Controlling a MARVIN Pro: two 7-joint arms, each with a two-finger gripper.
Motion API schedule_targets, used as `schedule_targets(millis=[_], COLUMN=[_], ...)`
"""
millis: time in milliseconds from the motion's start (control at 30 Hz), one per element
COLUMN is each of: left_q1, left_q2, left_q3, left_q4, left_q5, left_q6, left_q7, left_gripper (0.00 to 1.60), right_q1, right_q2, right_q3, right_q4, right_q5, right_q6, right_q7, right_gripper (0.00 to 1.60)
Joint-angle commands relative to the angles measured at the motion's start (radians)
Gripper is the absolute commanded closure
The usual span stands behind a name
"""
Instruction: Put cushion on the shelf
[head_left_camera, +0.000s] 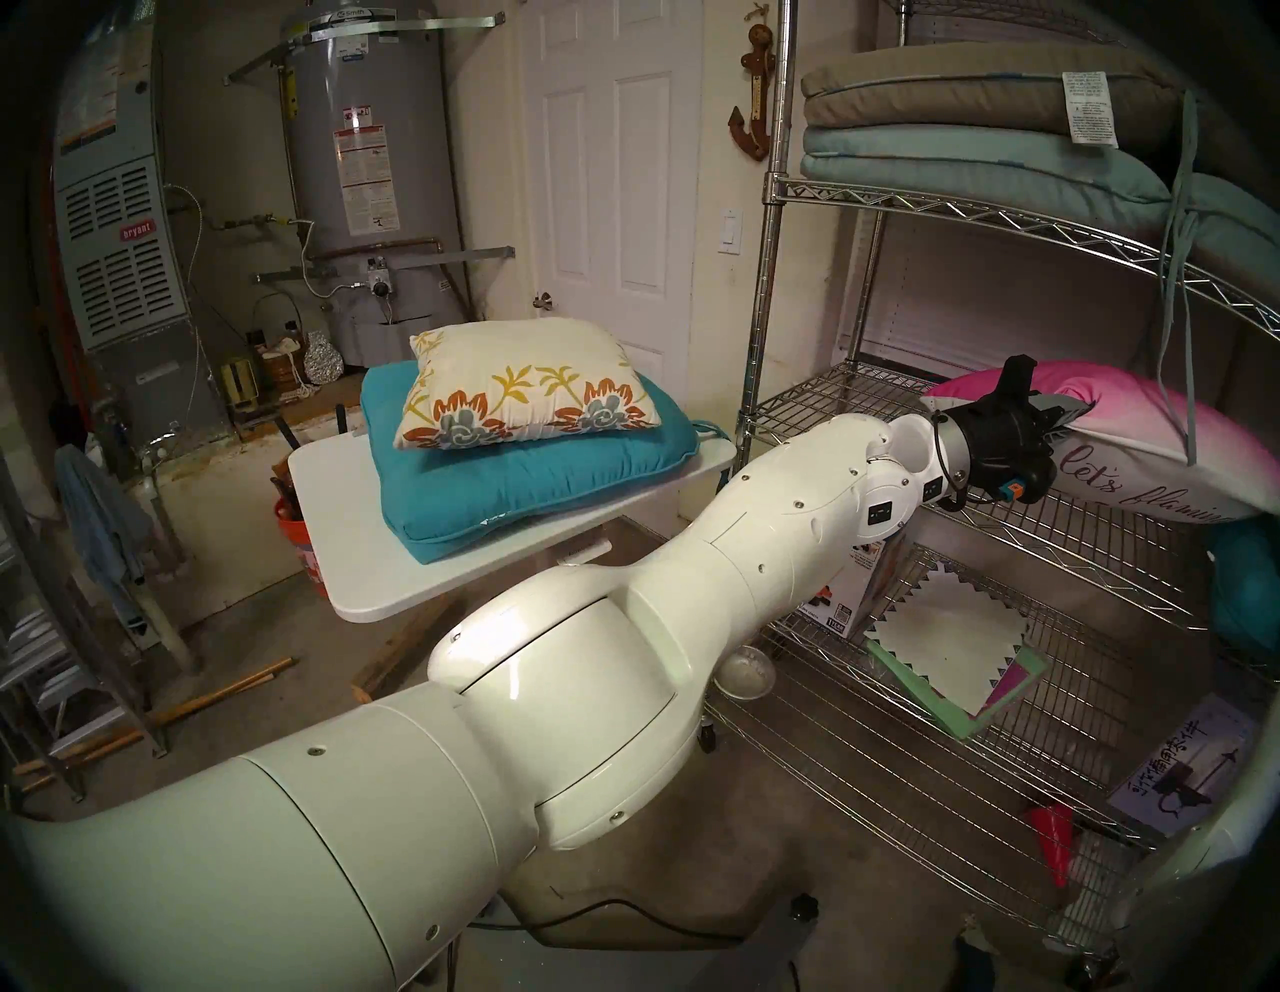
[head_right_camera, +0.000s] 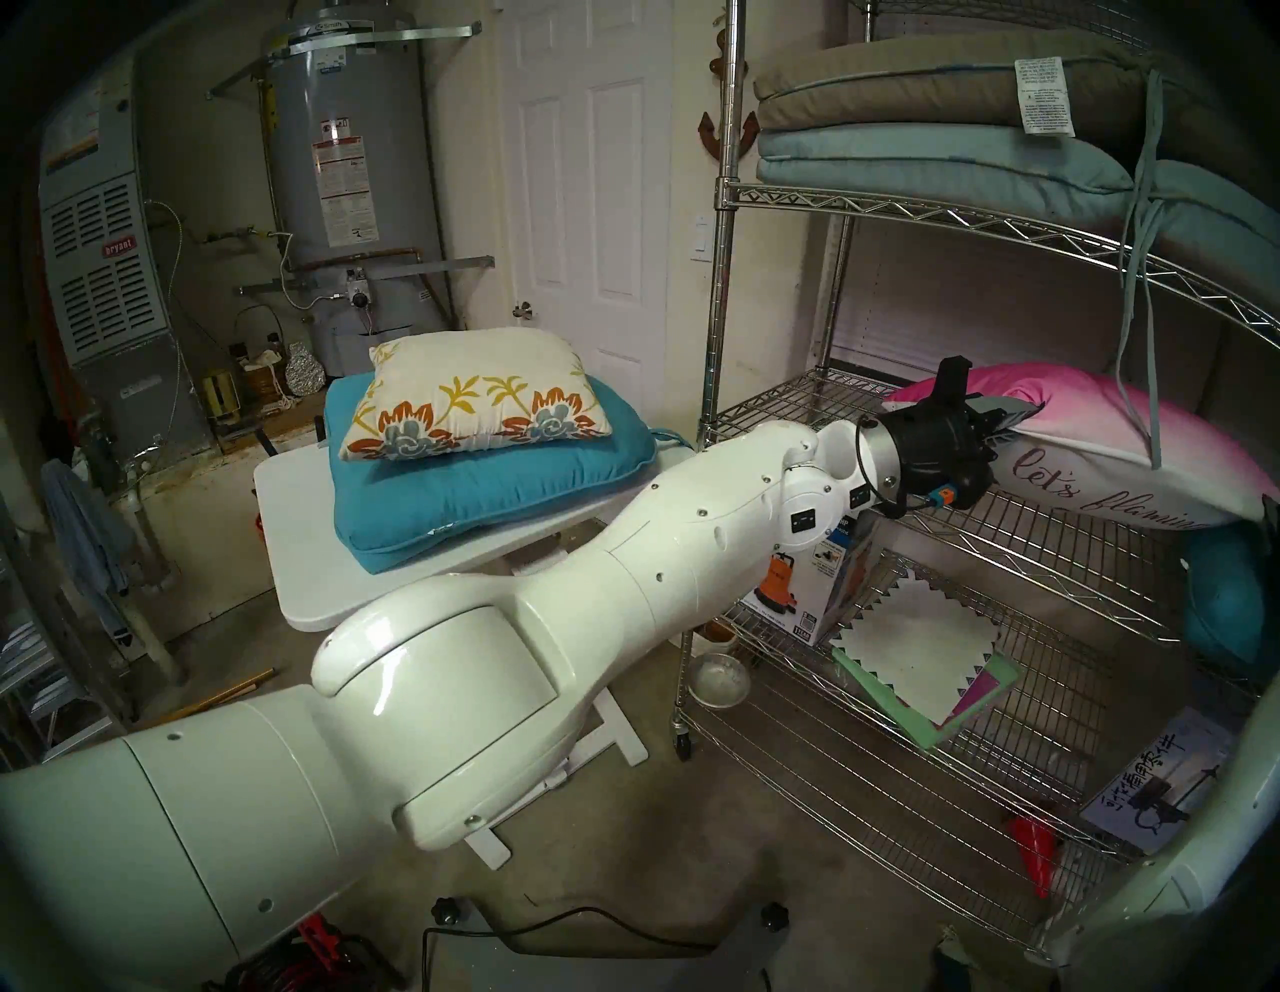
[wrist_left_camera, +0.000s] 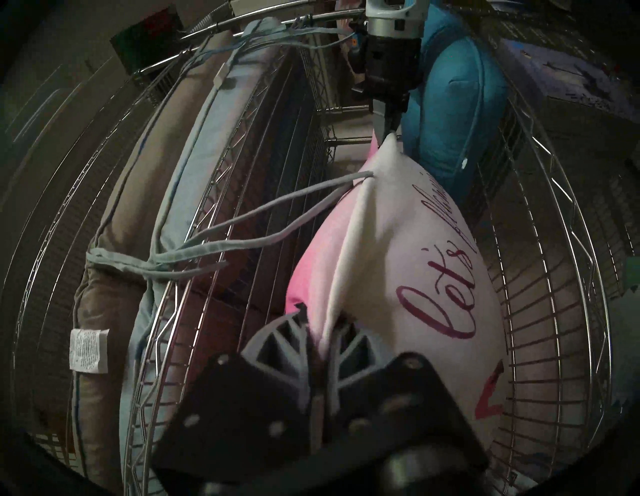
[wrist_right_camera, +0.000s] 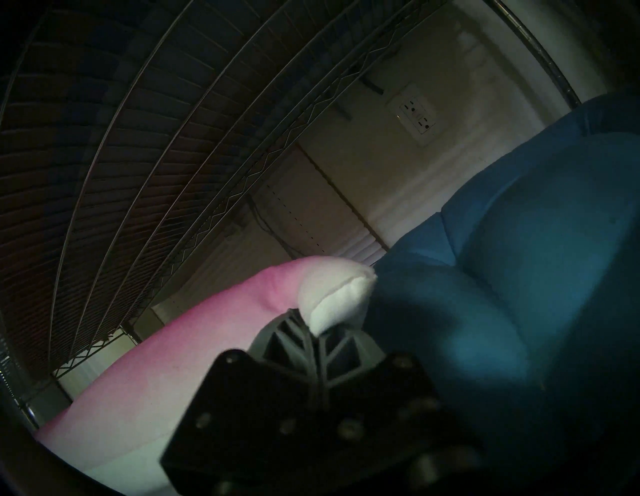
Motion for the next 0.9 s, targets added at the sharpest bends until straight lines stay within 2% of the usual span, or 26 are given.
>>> schedule_targets(millis=[0,233,267,300,333,600,633,667,867], left_q1=[-0.029,-0.028,-0.029,-0.028,-0.028,-0.023,-0.023,-0.023,-0.022], left_q2=[0.003,0.003,0.003,0.003,0.003,0.003,0.003,0.003,0.003], left_q3=[0.002,0.026,0.028,0.032,0.034,0.057,0.059,0.063,0.079], left_q4=[-0.023,-0.032,-0.034,-0.035,-0.036,-0.044,-0.045,-0.046,-0.053], left_q5=[-0.015,-0.016,-0.017,-0.017,-0.017,-0.019,-0.019,-0.019,-0.02], left_q6=[0.025,0.033,0.034,0.035,0.036,0.044,0.045,0.046,0.05], left_q7=[0.015,0.008,0.008,0.007,0.007,0.002,0.002,0.001,-0.002], left_gripper=[1.6,1.6,1.6,1.6,1.6,1.6,1.6,1.6,1.6], right_q1=[0.033,0.046,0.051,0.048,0.052,0.052,0.055,0.052,0.049], right_q2=[0.115,0.152,0.132,0.165,0.15,0.197,0.179,0.204,0.222], right_q3=[0.057,0.065,0.07,0.069,0.073,0.093,0.098,0.1,0.114], right_q4=[0.024,0.062,0.058,0.077,0.073,0.132,0.128,0.144,0.176], right_q5=[-0.01,-0.018,-0.019,-0.02,-0.022,-0.034,-0.036,-0.037,-0.044], right_q6=[-0.033,-0.029,-0.032,-0.027,-0.029,-0.02,-0.023,-0.019,-0.013], right_q7=[-0.017,-0.008,-0.006,-0.006,-0.004,0.004,0.006,0.007,0.017], right_gripper=[1.6,1.6,1.6,1.6,1.6,1.6,1.6,1.6,1.6])
